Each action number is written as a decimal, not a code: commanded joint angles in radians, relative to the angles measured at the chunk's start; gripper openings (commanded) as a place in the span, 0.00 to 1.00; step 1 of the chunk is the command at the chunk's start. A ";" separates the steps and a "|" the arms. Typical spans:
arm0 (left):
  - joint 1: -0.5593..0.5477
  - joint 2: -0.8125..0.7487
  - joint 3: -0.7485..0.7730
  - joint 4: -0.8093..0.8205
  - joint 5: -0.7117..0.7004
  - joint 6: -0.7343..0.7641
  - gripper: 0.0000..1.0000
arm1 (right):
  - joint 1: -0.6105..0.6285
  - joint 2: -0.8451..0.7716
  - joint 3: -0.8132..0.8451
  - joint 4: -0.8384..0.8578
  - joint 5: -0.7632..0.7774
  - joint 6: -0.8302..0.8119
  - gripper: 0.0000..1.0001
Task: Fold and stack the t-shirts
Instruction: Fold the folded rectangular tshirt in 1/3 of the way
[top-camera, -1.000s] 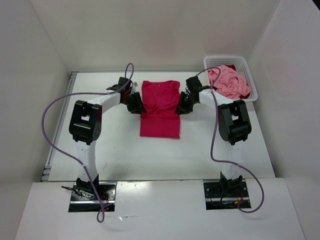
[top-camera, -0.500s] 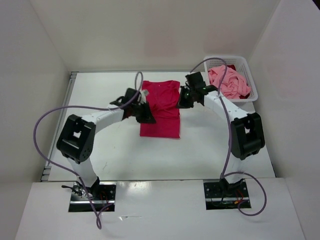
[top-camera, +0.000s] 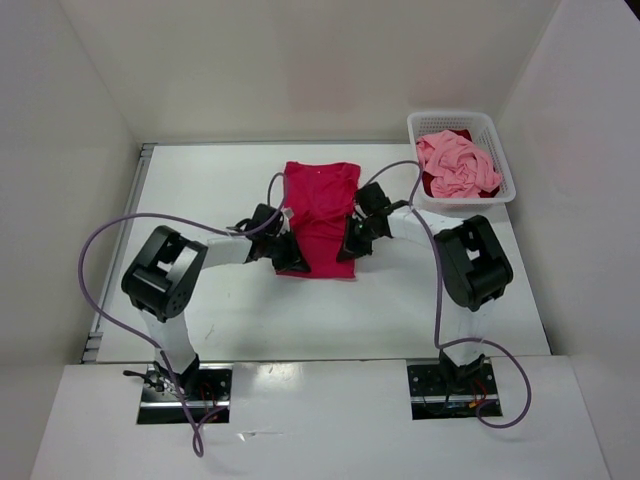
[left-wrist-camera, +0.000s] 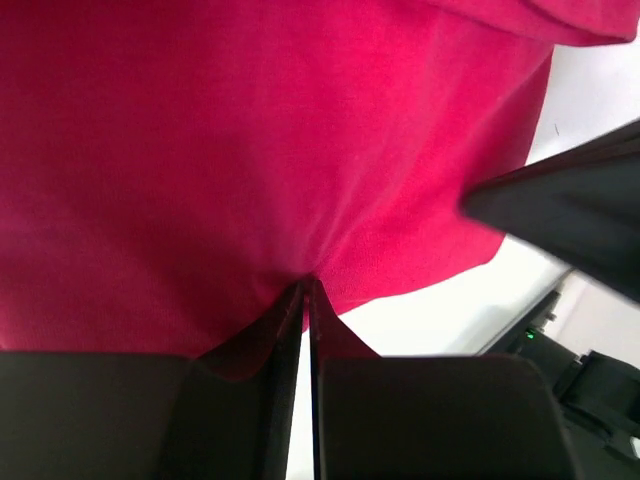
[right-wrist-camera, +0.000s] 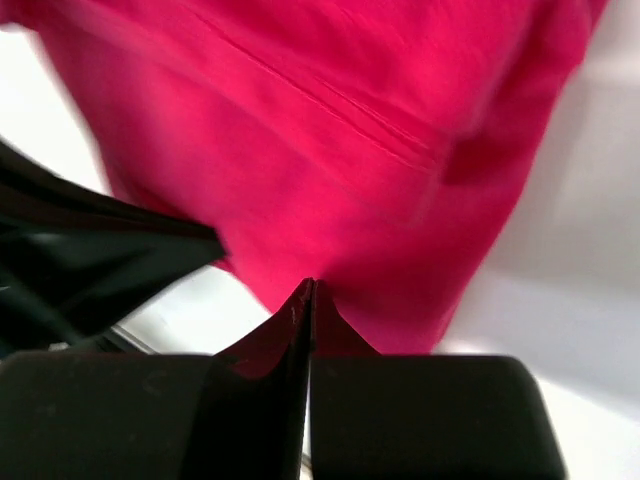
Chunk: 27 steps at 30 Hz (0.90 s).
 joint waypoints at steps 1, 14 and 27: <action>-0.003 -0.022 -0.096 0.009 0.009 -0.044 0.12 | 0.023 0.007 -0.057 0.067 -0.013 0.038 0.00; -0.080 -0.261 -0.065 -0.124 -0.017 -0.046 0.16 | 0.074 -0.145 -0.069 -0.102 0.099 0.033 0.11; -0.028 -0.249 -0.179 -0.064 -0.094 -0.036 0.16 | 0.143 0.005 0.134 0.002 0.028 0.033 0.08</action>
